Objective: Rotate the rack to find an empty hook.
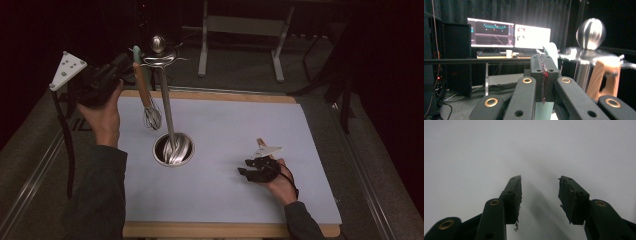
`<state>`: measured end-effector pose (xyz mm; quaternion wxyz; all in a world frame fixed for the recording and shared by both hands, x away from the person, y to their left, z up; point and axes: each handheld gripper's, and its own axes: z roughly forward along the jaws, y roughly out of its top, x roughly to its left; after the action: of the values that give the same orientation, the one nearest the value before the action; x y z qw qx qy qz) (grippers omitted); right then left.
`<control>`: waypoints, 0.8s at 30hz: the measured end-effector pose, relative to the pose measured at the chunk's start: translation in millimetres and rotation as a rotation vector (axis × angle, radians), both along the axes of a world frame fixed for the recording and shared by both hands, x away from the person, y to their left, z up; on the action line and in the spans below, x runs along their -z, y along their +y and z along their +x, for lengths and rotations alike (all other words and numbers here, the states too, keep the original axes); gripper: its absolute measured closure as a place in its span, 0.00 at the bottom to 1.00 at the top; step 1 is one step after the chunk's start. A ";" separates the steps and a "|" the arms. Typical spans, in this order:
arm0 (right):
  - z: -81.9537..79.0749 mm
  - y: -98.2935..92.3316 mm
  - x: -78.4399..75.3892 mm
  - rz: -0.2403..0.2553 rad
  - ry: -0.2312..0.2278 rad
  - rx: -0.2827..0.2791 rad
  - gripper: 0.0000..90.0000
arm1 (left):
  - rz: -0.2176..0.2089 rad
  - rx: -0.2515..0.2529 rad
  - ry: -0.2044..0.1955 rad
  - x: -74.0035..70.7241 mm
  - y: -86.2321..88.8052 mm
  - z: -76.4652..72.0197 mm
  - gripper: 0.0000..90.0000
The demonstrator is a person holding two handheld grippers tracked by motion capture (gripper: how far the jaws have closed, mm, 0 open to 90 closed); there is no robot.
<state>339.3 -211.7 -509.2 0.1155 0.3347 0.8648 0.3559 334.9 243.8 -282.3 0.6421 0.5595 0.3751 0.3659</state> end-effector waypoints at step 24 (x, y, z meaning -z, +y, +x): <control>2.7 -25.7 -11.5 0.038 -0.026 0.066 0.58 | 0.061 -0.015 0.064 46.6 15.6 -21.2 0.96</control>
<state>342.0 -237.4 -497.7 0.1319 0.3607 0.8447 0.3728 313.7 259.4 -329.0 0.6096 0.5877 0.3882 0.3638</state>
